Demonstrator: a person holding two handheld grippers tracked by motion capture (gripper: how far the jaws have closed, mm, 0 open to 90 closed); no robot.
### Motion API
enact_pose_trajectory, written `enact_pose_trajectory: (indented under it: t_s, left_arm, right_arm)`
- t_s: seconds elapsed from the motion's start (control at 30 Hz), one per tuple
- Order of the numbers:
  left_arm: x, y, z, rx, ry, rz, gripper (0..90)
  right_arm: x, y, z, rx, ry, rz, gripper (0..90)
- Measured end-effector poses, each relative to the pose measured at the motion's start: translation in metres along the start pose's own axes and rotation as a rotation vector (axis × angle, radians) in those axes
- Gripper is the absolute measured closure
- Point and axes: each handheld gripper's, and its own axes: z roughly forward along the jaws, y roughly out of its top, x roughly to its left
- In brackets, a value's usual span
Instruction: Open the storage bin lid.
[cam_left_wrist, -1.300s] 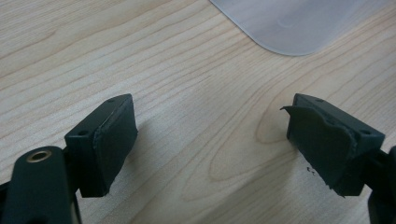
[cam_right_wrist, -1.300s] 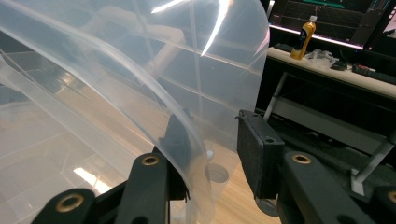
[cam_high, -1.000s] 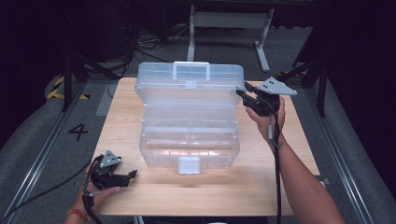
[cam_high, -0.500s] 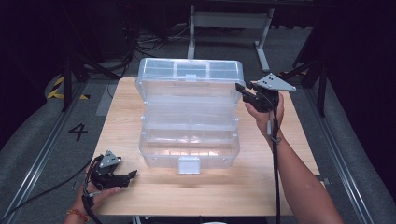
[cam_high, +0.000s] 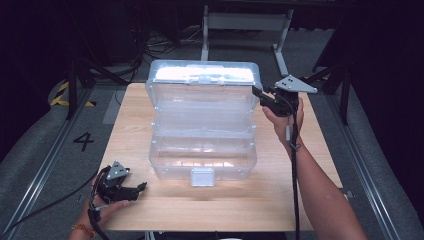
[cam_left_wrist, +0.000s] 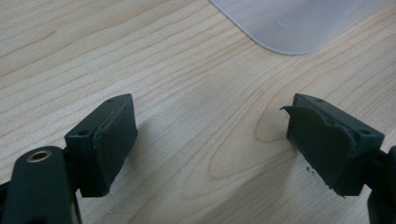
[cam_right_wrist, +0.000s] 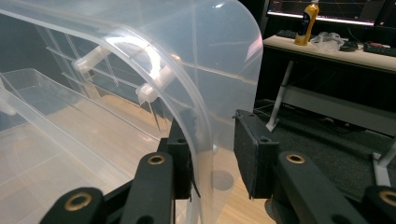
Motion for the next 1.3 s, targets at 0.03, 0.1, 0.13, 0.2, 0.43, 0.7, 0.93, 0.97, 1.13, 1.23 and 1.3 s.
enact_pose_trajectory:
  t_s: [0.03,0.1,0.13,0.2,0.43,0.7,0.93,0.97,1.13,1.23,1.3]
  left_arm:
    - [0.000,0.000,0.000,0.000,0.001,-0.001,16.5]
    - [-0.001,0.000,0.000,0.001,0.003,-0.003,16.6]
    - [-0.001,-0.001,-0.001,0.002,0.003,-0.001,16.6]
    - [-0.001,-0.001,0.000,-0.007,0.001,-0.012,16.6]
    - [-0.001,-0.001,0.000,-0.007,-0.001,-0.010,16.5]
    - [-0.001,-0.001,-0.001,0.000,0.002,-0.007,16.1]
    - [-0.001,-0.001,-0.001,0.002,0.002,-0.008,16.2]
    - [-0.001,-0.001,-0.001,0.002,0.002,-0.009,16.2]
    - [-0.002,-0.001,-0.001,0.001,-0.002,-0.012,16.2]
    - [-0.001,-0.001,-0.001,0.001,-0.001,-0.011,16.2]
    - [-0.001,-0.001,-0.001,0.003,-0.001,-0.011,16.2]
  right_arm:
    - [0.000,0.000,0.000,0.000,0.001,0.002,68.9]
    - [-0.001,0.001,0.001,0.003,0.002,0.000,68.9]
    - [-0.001,0.001,0.001,0.004,0.003,0.001,68.8]
    - [-0.002,0.001,0.002,0.001,0.001,-0.002,68.9]
    - [-0.005,0.001,0.004,-0.002,0.013,0.022,69.2]
    - [-0.006,0.004,0.008,-0.001,0.004,0.016,69.7]
    - [-0.010,0.007,0.016,0.009,-0.014,0.010,70.8]
    - [-0.011,0.008,0.017,0.010,-0.010,0.017,71.2]
    - [-0.015,0.009,0.019,0.008,-0.008,0.019,73.8]
    - [-0.016,0.009,0.020,0.006,-0.007,0.024,76.2]
    - [-0.019,0.009,0.021,0.004,-0.001,0.033,77.5]
